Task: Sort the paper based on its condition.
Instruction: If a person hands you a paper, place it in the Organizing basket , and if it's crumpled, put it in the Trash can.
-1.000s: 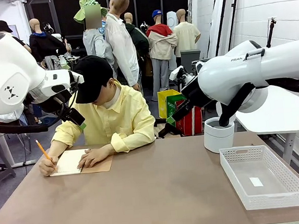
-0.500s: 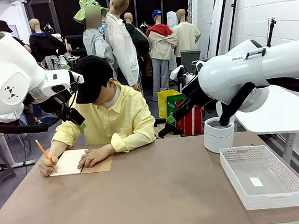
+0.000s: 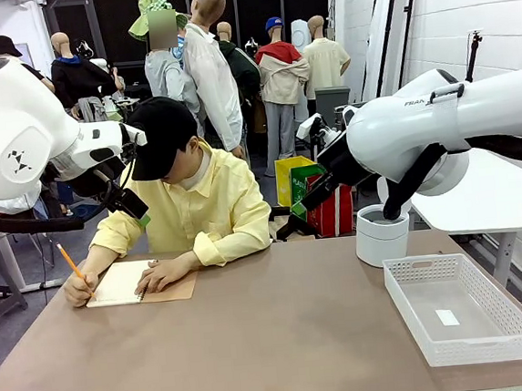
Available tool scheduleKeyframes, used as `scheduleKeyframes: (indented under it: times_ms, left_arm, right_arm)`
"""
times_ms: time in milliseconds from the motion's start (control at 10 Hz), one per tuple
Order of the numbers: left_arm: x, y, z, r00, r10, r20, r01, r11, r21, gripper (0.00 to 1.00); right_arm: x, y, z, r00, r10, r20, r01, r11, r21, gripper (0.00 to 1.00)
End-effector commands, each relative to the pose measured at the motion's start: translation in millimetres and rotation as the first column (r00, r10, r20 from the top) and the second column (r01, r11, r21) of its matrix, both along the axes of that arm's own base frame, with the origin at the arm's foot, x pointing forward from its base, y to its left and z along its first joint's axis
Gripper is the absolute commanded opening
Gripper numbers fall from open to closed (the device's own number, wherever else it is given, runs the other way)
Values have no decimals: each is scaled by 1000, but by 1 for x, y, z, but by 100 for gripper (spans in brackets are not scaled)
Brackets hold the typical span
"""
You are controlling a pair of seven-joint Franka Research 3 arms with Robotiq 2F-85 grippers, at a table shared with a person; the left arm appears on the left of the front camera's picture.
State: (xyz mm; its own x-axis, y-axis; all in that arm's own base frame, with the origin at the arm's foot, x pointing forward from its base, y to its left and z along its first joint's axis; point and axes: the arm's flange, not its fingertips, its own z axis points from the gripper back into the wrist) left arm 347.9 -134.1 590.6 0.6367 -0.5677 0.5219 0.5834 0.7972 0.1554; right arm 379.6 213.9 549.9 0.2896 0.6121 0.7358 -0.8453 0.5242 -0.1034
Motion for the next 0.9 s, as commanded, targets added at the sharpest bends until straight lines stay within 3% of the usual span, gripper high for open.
scheduleKeyframes:
  times_ms: [0, 800]
  left_arm:
    - [0, 1, 1, 1000, 5, -1, -5, 1000, -1, 100]
    - [0, 1, 1, 1000, 5, -1, -5, 1000, -1, 100]
  right_arm:
    - [0, 1, 0, 1000, -8, -7, 8, 1000, 5, 100]
    - [0, 1, 0, 1000, -8, -7, 8, 1000, 5, 100]
